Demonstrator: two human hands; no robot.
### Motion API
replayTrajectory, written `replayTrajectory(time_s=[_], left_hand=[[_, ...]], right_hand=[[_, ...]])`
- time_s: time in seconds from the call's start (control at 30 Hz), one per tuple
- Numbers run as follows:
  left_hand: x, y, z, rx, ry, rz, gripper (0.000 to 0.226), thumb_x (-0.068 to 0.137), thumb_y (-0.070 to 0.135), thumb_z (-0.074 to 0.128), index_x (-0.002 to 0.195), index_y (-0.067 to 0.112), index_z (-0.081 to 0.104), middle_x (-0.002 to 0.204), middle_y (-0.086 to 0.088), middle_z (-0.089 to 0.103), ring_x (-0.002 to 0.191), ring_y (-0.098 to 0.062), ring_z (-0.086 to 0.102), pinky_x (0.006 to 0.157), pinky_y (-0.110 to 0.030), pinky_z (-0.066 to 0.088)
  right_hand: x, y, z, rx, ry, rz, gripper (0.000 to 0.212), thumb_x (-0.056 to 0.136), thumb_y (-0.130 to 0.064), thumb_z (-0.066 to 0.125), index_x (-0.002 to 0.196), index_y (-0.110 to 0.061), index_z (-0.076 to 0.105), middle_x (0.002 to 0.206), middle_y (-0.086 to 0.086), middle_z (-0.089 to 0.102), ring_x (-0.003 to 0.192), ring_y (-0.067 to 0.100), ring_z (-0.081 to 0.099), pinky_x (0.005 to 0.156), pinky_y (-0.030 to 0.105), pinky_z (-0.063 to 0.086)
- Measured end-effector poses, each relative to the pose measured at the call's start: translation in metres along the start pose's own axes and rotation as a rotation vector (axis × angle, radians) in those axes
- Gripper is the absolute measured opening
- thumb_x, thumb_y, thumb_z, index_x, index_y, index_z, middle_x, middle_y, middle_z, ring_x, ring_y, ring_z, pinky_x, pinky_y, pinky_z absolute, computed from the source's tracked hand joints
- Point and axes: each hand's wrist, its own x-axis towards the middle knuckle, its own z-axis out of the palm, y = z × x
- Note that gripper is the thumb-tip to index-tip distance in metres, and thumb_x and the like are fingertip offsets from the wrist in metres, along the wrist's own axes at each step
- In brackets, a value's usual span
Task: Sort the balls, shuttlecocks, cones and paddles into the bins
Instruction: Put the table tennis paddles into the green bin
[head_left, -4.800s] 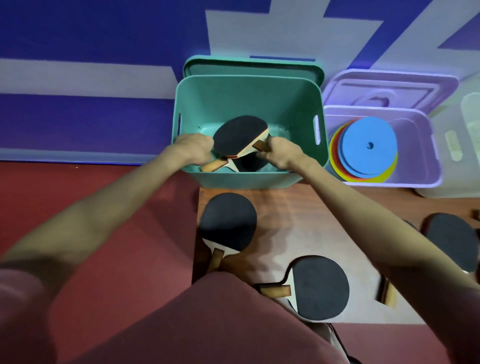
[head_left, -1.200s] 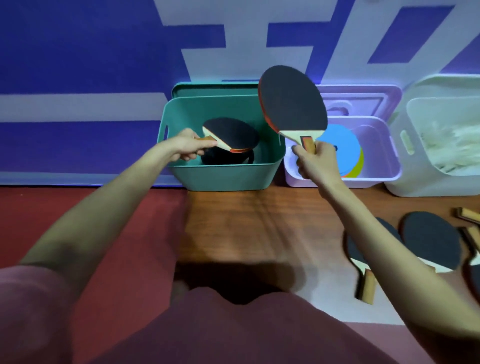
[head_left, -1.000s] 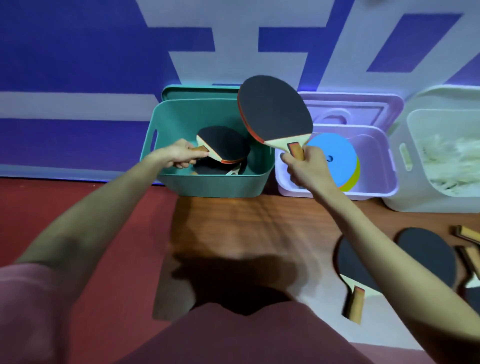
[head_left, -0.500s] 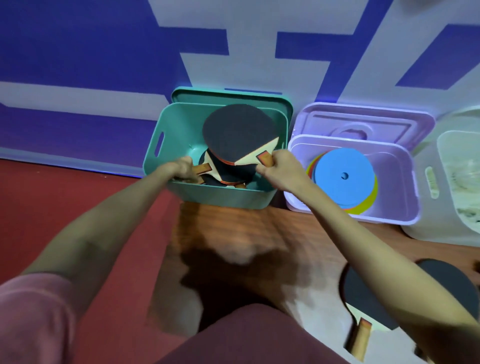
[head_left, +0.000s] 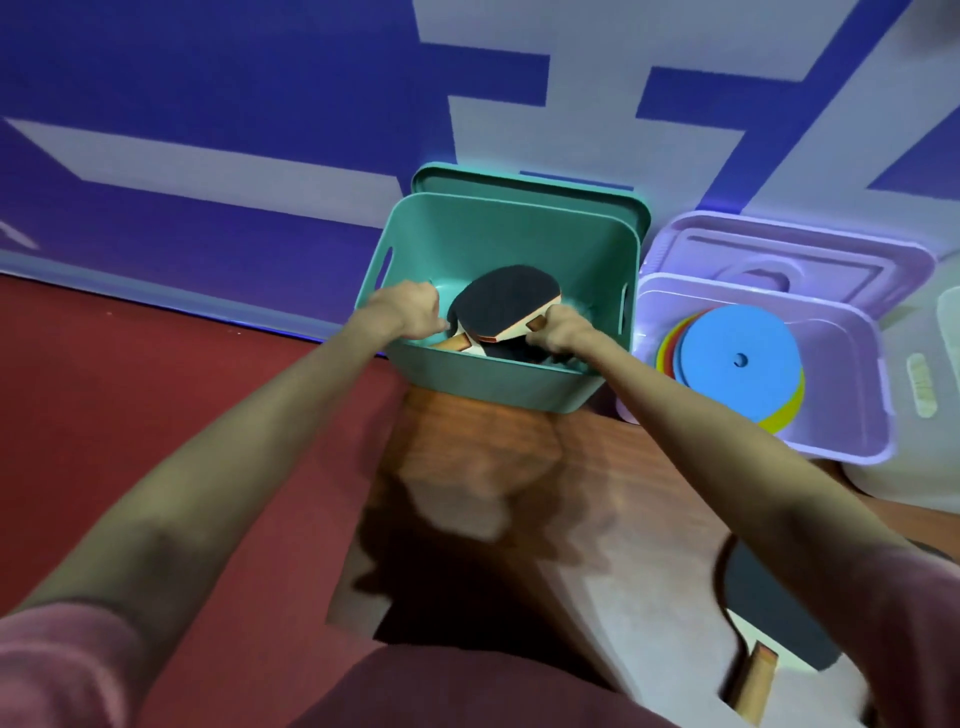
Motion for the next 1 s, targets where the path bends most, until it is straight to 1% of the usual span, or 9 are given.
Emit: replayTrajectory(time_s=[0.07,0.13,0.23,0.33,0.47,0.63,0.73,0.83,1.0], left_hand=[[-0.008,0.0,0.003,-0.046,0.007,0.015,0.035,0.09,0.039,0.056,0.104,0.009,0.065,0.109,-0.013,0.064,0.104,-0.032,0.058,0.085,-0.035,0.047],[-0.016,0.001,0.006,-0.119,0.017,0.033,0.033,0.09,0.038,0.058,0.104,0.01,0.066,0.104,-0.01,0.064,0.103,-0.029,0.058,0.08,-0.032,0.044],[-0.029,0.004,0.013,-0.208,0.083,0.057,0.028,0.09,0.038,0.059,0.103,0.014,0.065,0.106,-0.004,0.066,0.102,-0.025,0.058,0.078,-0.03,0.043],[-0.041,0.004,0.019,-0.263,0.158,0.093,0.026,0.089,0.036,0.058,0.105,0.016,0.064,0.107,-0.001,0.066,0.103,-0.023,0.059,0.084,-0.033,0.048],[-0.055,0.007,0.024,-0.42,0.23,0.165,0.016,0.087,0.032,0.062,0.097,0.021,0.065,0.092,0.004,0.067,0.092,-0.017,0.063,0.088,-0.035,0.051],[-0.08,0.025,0.032,-0.539,0.396,0.336,0.01,0.086,0.02,0.061,0.093,0.016,0.067,0.085,0.004,0.067,0.077,-0.012,0.061,0.082,-0.029,0.051],[-0.091,0.033,0.049,-0.622,0.356,0.391,0.009,0.084,0.012,0.058,0.084,0.017,0.066,0.079,-0.001,0.068,0.069,-0.017,0.065,0.077,-0.031,0.053],[-0.098,0.042,0.073,-0.616,0.262,0.391,0.012,0.083,0.009,0.058,0.081,0.018,0.066,0.078,-0.005,0.071,0.071,-0.02,0.068,0.076,-0.034,0.055],[-0.111,0.082,0.111,-0.411,0.123,0.459,0.009,0.084,0.015,0.061,0.087,0.016,0.069,0.079,0.001,0.068,0.075,-0.016,0.065,0.078,-0.025,0.051]], right_hand=[[0.0,-0.002,0.005,0.011,-0.034,0.012,0.022,0.086,-0.016,0.057,0.066,-0.014,0.049,0.081,0.011,0.059,0.054,0.016,0.053,0.046,0.023,0.042],[-0.003,-0.002,0.009,0.007,-0.088,0.009,0.012,0.089,-0.02,0.058,0.089,-0.008,0.058,0.098,0.012,0.06,0.08,0.023,0.06,0.067,0.029,0.047],[-0.005,0.002,0.009,0.005,-0.09,0.055,0.041,0.089,-0.028,0.059,0.12,-0.001,0.053,0.122,0.011,0.058,0.11,0.028,0.057,0.093,0.035,0.047],[-0.014,0.002,0.002,-0.069,-0.047,0.088,0.044,0.089,-0.03,0.059,0.121,0.0,0.052,0.122,0.016,0.058,0.103,0.029,0.058,0.083,0.033,0.047],[-0.029,0.0,-0.01,-0.116,0.09,-0.005,0.029,0.091,-0.018,0.054,0.11,0.002,0.063,0.111,0.02,0.064,0.098,0.03,0.061,0.076,0.032,0.044],[-0.072,0.016,0.002,-0.019,0.519,-0.223,0.027,0.085,-0.015,0.052,0.104,0.003,0.057,0.104,0.023,0.06,0.098,0.038,0.056,0.085,0.042,0.043],[-0.122,0.039,0.025,0.082,0.786,-0.296,0.032,0.081,-0.021,0.044,0.102,-0.001,0.057,0.099,0.019,0.058,0.093,0.034,0.053,0.082,0.042,0.042],[-0.161,0.081,0.056,0.128,0.813,-0.185,0.031,0.08,-0.022,0.045,0.101,-0.002,0.056,0.099,0.018,0.056,0.093,0.034,0.051,0.083,0.04,0.039],[-0.214,0.167,0.092,0.019,0.654,0.24,0.04,0.082,-0.016,0.059,0.117,0.001,0.05,0.114,0.024,0.049,0.105,0.041,0.045,0.091,0.042,0.034]])
